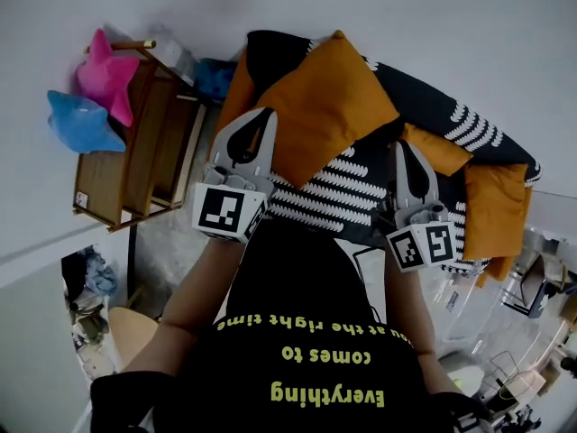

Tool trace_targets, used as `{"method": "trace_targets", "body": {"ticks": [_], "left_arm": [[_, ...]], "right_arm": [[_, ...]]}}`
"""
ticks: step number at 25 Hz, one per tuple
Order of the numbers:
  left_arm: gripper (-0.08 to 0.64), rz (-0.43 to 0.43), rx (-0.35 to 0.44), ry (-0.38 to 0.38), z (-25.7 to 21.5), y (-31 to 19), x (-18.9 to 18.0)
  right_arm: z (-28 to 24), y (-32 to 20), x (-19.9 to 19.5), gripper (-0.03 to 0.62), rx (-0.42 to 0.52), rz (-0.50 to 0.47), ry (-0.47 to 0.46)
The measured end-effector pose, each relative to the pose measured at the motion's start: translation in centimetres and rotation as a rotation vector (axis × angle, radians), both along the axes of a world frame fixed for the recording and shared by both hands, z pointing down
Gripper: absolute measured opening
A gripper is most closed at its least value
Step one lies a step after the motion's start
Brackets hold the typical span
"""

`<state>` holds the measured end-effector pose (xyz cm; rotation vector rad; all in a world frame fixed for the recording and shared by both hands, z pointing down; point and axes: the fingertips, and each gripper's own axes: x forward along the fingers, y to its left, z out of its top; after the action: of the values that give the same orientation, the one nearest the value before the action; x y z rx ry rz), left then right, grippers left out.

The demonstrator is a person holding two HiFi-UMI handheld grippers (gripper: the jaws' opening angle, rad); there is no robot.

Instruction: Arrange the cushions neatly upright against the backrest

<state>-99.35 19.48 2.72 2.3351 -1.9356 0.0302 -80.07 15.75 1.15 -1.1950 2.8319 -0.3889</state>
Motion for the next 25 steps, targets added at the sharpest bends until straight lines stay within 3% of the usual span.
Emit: {"method": "trace_targets", "body": {"ticks": [9,25], "left_arm": [[0.002,-0.017,-0.048,0.046,3.4,-3.6,-4.6],[0.009,-0.192,-0.166,0.072,9.8,-4.1,-6.0]], "right_arm": [[2.4,-2.9,-6.2,0.012,-0.031,-0.049,0.049],[7.4,-7.6,-7.6,0.012,-0.076,-0.203,0.067]]}}
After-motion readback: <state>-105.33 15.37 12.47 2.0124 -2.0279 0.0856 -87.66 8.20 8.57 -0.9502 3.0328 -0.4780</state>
